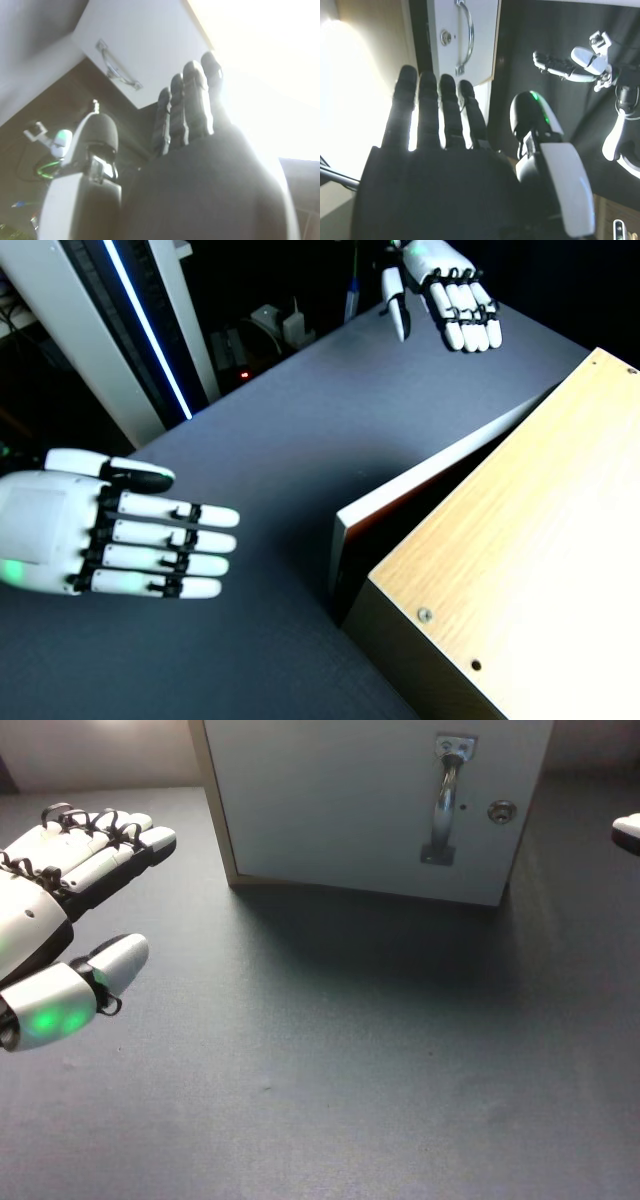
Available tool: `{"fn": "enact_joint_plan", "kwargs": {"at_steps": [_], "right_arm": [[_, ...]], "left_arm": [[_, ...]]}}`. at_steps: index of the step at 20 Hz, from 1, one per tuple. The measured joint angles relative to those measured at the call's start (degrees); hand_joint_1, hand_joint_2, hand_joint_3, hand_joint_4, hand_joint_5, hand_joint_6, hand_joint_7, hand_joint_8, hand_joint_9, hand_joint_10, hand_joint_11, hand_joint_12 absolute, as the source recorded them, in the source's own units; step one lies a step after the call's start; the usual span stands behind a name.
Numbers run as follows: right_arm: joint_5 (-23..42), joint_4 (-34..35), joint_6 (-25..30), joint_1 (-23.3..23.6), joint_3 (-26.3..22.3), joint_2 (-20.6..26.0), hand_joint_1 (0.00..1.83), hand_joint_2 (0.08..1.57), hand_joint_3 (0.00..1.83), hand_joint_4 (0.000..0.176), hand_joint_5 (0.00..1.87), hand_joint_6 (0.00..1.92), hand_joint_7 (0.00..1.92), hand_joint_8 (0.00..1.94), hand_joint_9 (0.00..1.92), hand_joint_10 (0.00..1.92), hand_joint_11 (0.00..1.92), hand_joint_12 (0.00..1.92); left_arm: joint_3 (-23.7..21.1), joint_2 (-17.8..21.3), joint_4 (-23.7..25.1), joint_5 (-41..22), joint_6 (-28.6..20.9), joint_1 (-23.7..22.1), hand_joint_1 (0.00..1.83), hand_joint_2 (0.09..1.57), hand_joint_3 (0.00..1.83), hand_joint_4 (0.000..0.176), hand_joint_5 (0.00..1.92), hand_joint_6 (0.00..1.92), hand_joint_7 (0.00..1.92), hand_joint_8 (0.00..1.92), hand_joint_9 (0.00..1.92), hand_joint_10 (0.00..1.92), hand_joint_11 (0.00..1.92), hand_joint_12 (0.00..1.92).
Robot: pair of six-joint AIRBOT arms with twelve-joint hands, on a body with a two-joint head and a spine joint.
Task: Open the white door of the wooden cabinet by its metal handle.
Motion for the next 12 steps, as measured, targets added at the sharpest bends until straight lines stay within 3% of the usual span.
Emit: {"fn": "enact_joint_plan", "kwargs": {"at_steps": [3,7,8,10,12], "right_arm": [[-1.0,-0.8,0.0,1.0,0.7,-0.6,0.05,1.44,0.02,0.0,0.0,0.0,0.0,0.0,0.0,0.0,0.0,0.0],[-4.8,-1.4,0.0,6.2,3.7,-2.1,0.0,1.45,0.01,0.0,0.0,0.0,0.0,0.0,0.0,0.0,0.0,0.0],[-6.1,-1.5,0.0,7.2,4.7,-2.7,0.0,1.44,0.0,0.006,0.0,0.0,0.0,0.0,0.0,0.0,0.0,0.0],[-8.0,-2.0,0.0,8.2,5.5,-3.3,0.0,1.41,0.0,0.0,0.0,0.0,0.0,0.0,0.0,0.0,0.0,0.0],[-10.4,-2.7,0.0,10.1,6.8,-4.3,0.0,1.32,0.0,0.0,0.0,0.0,0.0,0.0,0.0,0.0,0.0,0.0]], "left_arm": [[0.2,-0.1,-0.2,-0.2,0.0,-0.2,0.0,1.57,0.04,0.0,0.11,0.0,0.05,0.0,0.05,0.0,0.0,0.31],[0.2,-0.5,-0.1,0.2,-0.1,-0.3,0.0,1.57,0.04,0.0,0.11,0.0,0.05,0.0,0.05,0.0,0.0,0.29],[0.3,-0.5,0.0,0.2,-0.5,-0.3,0.0,1.57,0.04,0.0,0.08,0.0,0.02,0.0,0.02,0.0,0.0,0.22],[0.6,-0.5,-0.1,0.5,-0.5,-0.6,0.0,1.57,0.03,0.0,0.04,0.0,0.0,0.0,0.0,0.0,0.0,0.13],[0.6,-0.5,-0.5,0.3,-0.5,-0.7,0.0,1.57,0.04,0.0,0.05,0.0,0.0,0.0,0.0,0.0,0.0,0.14]]}}
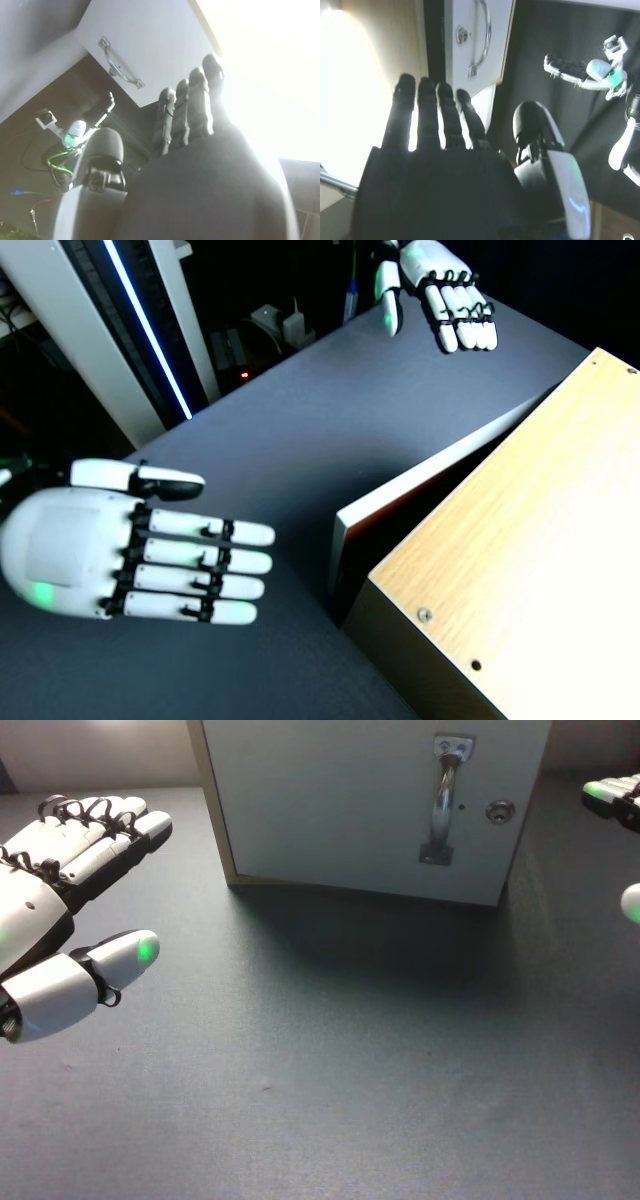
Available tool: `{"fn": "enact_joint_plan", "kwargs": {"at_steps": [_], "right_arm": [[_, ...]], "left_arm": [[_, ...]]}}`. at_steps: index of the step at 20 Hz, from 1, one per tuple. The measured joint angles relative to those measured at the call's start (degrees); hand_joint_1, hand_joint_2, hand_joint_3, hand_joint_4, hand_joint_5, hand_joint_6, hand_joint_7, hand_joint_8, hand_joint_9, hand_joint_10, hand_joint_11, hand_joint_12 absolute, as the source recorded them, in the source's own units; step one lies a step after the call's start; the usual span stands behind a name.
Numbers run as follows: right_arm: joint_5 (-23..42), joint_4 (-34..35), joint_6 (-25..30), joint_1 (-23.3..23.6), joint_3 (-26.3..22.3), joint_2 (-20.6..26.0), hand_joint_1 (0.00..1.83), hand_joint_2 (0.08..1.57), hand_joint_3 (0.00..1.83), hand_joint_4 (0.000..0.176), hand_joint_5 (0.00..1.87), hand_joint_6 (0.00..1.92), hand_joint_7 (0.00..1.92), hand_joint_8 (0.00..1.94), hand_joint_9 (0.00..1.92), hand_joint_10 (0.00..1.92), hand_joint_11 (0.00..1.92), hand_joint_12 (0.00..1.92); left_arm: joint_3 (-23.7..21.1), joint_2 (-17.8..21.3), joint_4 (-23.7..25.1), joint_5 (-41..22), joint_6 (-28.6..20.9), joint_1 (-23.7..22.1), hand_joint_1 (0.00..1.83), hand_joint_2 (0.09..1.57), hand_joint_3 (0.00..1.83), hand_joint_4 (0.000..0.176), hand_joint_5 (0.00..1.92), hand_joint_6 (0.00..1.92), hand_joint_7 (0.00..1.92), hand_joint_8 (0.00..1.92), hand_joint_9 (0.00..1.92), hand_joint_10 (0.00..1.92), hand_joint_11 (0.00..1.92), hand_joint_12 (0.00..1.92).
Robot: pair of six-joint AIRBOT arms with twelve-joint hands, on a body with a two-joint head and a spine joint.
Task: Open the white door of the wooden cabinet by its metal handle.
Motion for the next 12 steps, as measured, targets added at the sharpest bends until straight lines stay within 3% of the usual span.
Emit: {"fn": "enact_joint_plan", "kwargs": {"at_steps": [6,9,12], "right_arm": [[-4.7,-0.8,0.0,4.6,3.7,-2.8,0.0,1.3,0.0,0.0,0.0,0.0,0.0,0.0,0.0,0.0,0.0,0.0],[-6.8,-1.2,0.0,5.5,4.9,-3.3,0.0,1.3,0.0,0.0,0.0,0.0,0.0,0.0,0.0,0.0,0.0,0.0],[-8.4,-0.5,0.0,7.1,6.4,-4.3,0.0,1.31,0.0,0.0,0.0,0.0,0.0,0.0,0.0,0.0,0.0,0.0]], "left_arm": [[0.0,0.0,0.5,0.0,-0.5,0.0,0.0,1.57,0.06,0.0,0.04,0.0,0.0,0.0,0.0,0.0,0.0,0.07],[0.0,0.0,0.5,-0.1,-0.6,0.0,0.0,1.57,0.07,0.0,0.05,0.0,0.0,0.0,0.0,0.0,0.0,0.15],[0.1,-0.1,0.6,-0.2,-0.7,0.0,0.0,1.57,0.06,0.0,0.03,0.0,0.0,0.0,0.0,0.0,0.0,0.07]]}}
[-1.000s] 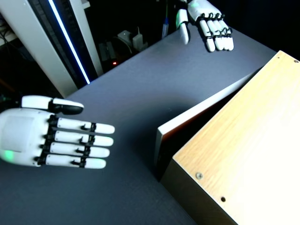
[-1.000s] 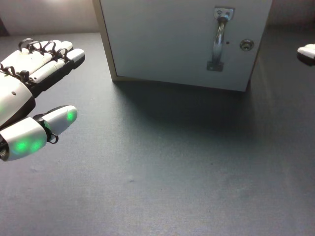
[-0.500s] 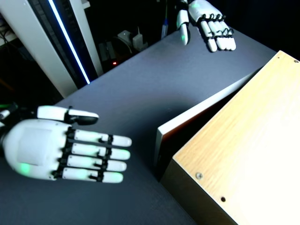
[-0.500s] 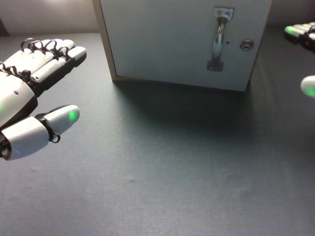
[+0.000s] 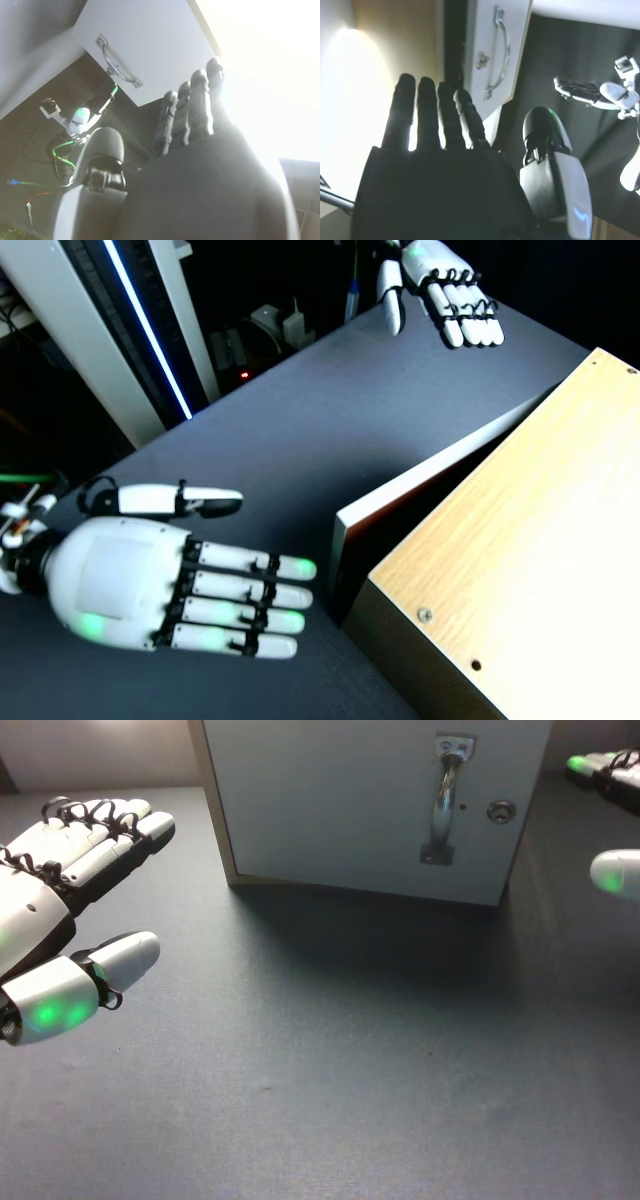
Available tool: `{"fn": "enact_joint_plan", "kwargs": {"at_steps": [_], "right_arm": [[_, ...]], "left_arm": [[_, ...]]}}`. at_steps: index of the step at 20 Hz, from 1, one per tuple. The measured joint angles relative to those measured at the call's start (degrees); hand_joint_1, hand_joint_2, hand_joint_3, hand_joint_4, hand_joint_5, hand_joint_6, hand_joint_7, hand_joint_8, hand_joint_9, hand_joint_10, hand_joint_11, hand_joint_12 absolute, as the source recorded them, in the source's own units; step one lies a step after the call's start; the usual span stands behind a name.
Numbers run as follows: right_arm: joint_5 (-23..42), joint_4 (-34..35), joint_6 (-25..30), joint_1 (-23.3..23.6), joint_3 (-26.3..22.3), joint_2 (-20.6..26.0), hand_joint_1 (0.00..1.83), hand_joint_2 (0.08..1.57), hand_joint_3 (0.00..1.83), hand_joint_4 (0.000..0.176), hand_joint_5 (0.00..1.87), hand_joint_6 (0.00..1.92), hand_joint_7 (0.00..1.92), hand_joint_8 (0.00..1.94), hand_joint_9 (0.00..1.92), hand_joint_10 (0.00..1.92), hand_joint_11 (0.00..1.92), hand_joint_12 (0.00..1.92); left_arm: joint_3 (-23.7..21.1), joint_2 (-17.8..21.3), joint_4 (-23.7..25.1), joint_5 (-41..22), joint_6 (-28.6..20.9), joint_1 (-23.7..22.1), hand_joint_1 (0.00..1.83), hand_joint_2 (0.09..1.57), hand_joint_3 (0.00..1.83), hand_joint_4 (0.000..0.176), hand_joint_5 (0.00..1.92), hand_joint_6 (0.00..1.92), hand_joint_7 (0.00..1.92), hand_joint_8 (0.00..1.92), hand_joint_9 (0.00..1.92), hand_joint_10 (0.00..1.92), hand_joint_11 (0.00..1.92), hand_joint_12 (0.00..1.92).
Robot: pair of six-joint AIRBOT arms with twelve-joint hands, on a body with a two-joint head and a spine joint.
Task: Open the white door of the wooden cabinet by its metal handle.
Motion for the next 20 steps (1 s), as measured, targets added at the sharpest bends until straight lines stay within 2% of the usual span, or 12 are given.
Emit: {"fn": "enact_joint_plan", "kwargs": {"at_steps": [8,10,20], "right_arm": [[-3.3,-3.4,0.0,3.1,1.4,-1.7,0.0,1.33,0.0,0.0,0.0,0.0,0.0,0.0,0.0,0.0,0.0,0.0],[-4.4,-4.0,0.0,4.1,1.8,-1.7,0.0,1.34,0.0,0.0,0.0,0.0,0.0,0.0,0.0,0.0,0.0,0.0],[-4.5,-5.3,0.0,5.6,1.7,-1.8,0.0,1.32,0.0,0.0,0.0,0.0,0.0,0.0,0.0,0.0,0.0,0.0]], "left_arm": [[0.0,0.0,0.2,0.5,-0.3,0.0,0.0,1.57,0.07,0.0,0.05,0.0,0.0,0.0,0.0,0.0,0.0,0.15],[0.0,0.0,0.3,0.4,-0.4,0.0,0.0,1.57,0.08,0.0,0.04,0.0,0.0,0.0,0.0,0.0,0.0,0.12],[0.2,-0.3,0.5,0.4,-1.0,0.0,0.0,1.57,0.06,0.0,0.05,0.0,0.0,0.0,0.0,0.0,0.0,0.16]]}}
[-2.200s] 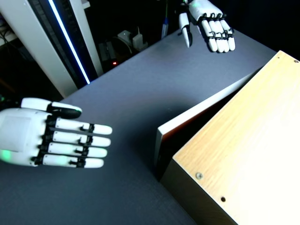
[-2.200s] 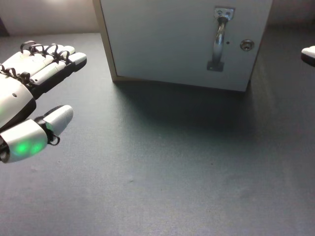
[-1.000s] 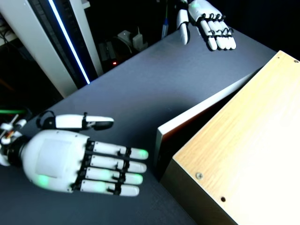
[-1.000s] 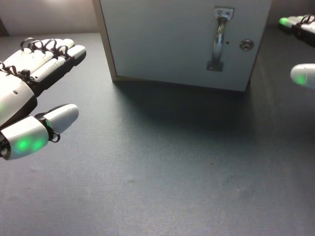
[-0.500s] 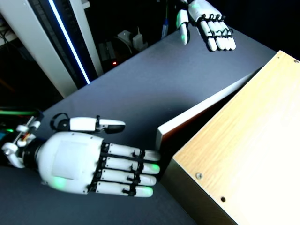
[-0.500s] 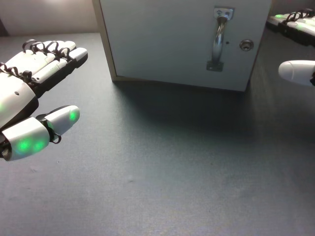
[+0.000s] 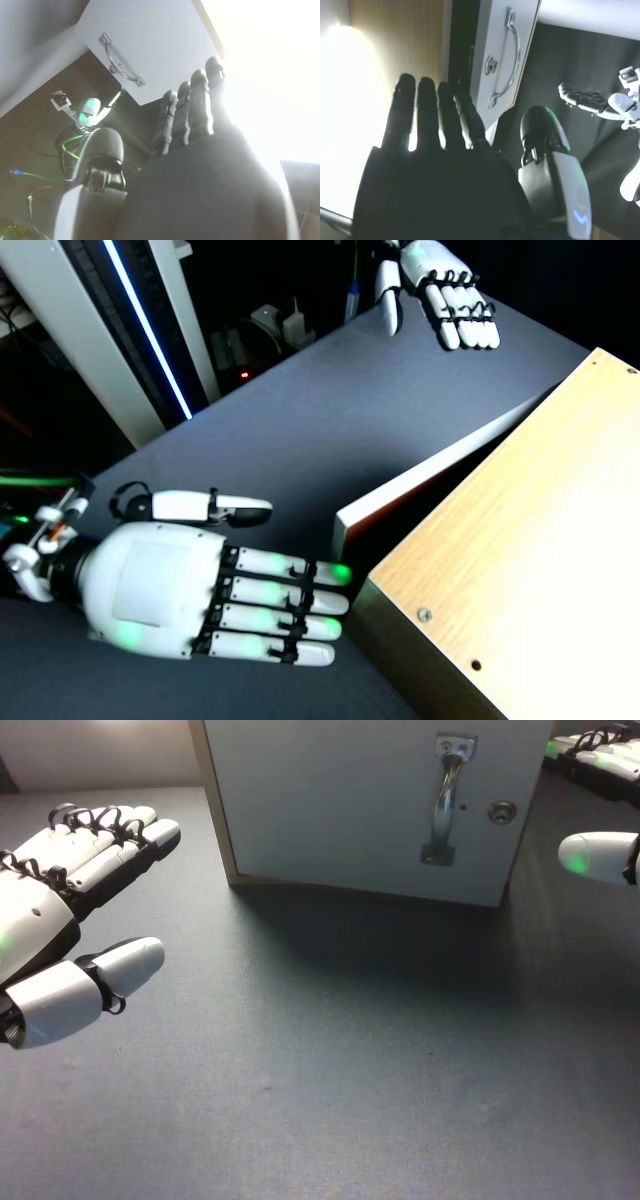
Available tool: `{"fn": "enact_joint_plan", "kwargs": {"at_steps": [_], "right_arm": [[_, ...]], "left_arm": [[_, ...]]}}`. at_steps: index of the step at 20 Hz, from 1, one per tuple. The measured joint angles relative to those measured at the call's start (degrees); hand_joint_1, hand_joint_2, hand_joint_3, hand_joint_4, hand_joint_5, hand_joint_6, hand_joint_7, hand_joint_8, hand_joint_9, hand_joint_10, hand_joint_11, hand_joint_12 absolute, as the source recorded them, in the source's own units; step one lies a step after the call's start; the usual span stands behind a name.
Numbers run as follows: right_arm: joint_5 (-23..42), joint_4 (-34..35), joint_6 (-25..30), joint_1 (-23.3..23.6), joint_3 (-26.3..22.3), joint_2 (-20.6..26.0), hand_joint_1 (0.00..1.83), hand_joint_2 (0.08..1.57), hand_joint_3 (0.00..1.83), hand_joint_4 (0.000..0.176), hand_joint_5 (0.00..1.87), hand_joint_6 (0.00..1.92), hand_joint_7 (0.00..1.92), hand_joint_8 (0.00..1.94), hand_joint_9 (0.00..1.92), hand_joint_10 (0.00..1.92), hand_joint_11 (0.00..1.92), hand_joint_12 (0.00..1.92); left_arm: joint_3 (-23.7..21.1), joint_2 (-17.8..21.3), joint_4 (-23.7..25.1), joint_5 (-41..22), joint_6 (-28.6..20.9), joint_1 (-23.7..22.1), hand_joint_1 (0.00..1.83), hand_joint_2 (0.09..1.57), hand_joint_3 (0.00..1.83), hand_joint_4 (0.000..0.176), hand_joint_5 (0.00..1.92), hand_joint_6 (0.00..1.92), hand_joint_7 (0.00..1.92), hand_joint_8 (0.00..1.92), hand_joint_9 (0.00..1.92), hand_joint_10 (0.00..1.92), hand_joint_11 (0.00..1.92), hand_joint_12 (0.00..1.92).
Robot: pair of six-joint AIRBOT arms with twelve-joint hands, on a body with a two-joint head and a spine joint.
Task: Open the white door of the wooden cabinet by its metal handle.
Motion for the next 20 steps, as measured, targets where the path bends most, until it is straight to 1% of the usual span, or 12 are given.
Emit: {"fn": "enact_joint_plan", "kwargs": {"at_steps": [5,7,9,11,13,14,15,16,17,19,20], "right_arm": [[1.3,-0.3,0.0,0.0,-2.4,0.7,0.0,1.32,0.0,0.0,0.0,0.0,0.0,0.0,0.0,0.0,0.0,0.0],[3.2,-0.3,0.0,0.0,-3.4,1.0,0.0,1.33,0.0,0.0,0.0,0.0,0.0,0.0,0.0,0.0,0.0,0.0],[4.5,-0.4,0.0,0.0,-4.6,1.6,0.0,1.31,0.0,0.0,0.0,0.0,0.0,0.0,0.0,0.0,0.0,0.0],[6.1,-0.4,0.0,-0.9,-5.8,2.1,0.0,1.31,0.0,0.0,0.0,0.0,0.0,0.0,0.0,0.0,0.0,0.0],[7.6,-1.0,0.0,-2.0,-7.0,2.8,0.0,1.35,0.01,0.0,0.0,0.0,0.0,0.0,0.0,0.0,0.0,0.0],[8.1,-1.6,0.0,-2.2,-7.7,3.2,0.0,1.35,0.01,0.0,0.0,0.0,0.0,0.0,0.0,0.0,0.0,0.0],[8.6,-2.4,0.0,-2.2,-8.1,3.5,0.0,1.4,0.03,0.0,0.0,0.0,0.0,0.0,0.0,0.0,0.0,0.0],[9.0,-2.8,0.0,-2.2,-8.6,3.7,0.0,1.4,0.03,0.0,0.0,0.0,0.0,0.0,0.0,0.0,0.0,0.0],[9.5,-3.7,0.1,-2.2,-8.9,3.7,0.0,1.44,0.02,0.0,0.0,0.0,0.0,0.0,0.0,0.0,0.0,0.0],[9.8,-5.5,0.7,-2.2,-9.4,3.6,0.0,1.45,0.02,0.0,0.0,0.0,0.0,0.0,0.0,0.0,0.0,0.0],[10.0,-6.5,1.3,-2.2,-9.7,3.6,0.0,1.43,0.01,0.0,0.0,0.0,0.0,0.0,0.0,0.0,0.0,0.0]], "left_arm": [[0.0,0.0,0.0,-0.9,-0.3,0.5,0.0,1.57,0.05,0.0,0.06,0.0,0.0,0.0,0.0,0.0,0.0,0.16],[0.0,0.0,-0.2,-0.9,-0.6,0.7,0.0,1.57,0.05,0.0,0.06,0.0,0.0,0.0,0.0,0.0,0.0,0.15],[0.0,0.0,-0.2,-1.0,-0.9,0.9,0.0,1.57,0.04,0.0,0.06,0.0,0.0,0.0,0.0,0.0,0.0,0.11],[0.0,0.0,-0.2,-1.2,-0.9,1.0,0.0,1.57,0.04,0.0,0.06,0.0,0.0,0.0,0.0,0.0,0.0,0.11],[0.0,0.0,-0.6,-1.3,-1.0,1.1,0.0,1.57,0.03,0.0,0.06,0.0,0.0,0.0,0.0,0.0,0.0,0.14],[0.0,0.0,-1.1,-1.9,-1.0,1.4,0.0,1.57,0.04,0.0,0.07,0.0,0.01,0.0,0.0,0.0,0.0,0.16],[0.0,0.0,-1.1,-1.8,-1.1,1.5,0.0,1.57,0.04,0.0,0.07,0.0,0.0,0.0,0.0,0.0,0.0,0.15],[0.0,0.0,-1.0,-1.9,-1.3,1.5,0.0,1.57,0.04,0.0,0.07,0.0,0.0,0.0,0.0,0.0,0.0,0.15],[0.0,0.0,-1.0,-2.0,-1.5,1.5,0.0,1.57,0.04,0.0,0.07,0.0,0.0,0.0,0.0,0.0,0.0,0.15],[0.0,0.0,-1.1,-2.1,-1.7,1.5,0.0,1.57,0.04,0.0,0.07,0.0,0.0,0.0,0.0,0.0,0.0,0.15],[0.0,0.0,-1.0,-2.2,-1.7,1.7,0.0,1.57,0.04,0.0,0.07,0.0,0.0,0.0,0.0,0.0,0.0,0.17]]}}
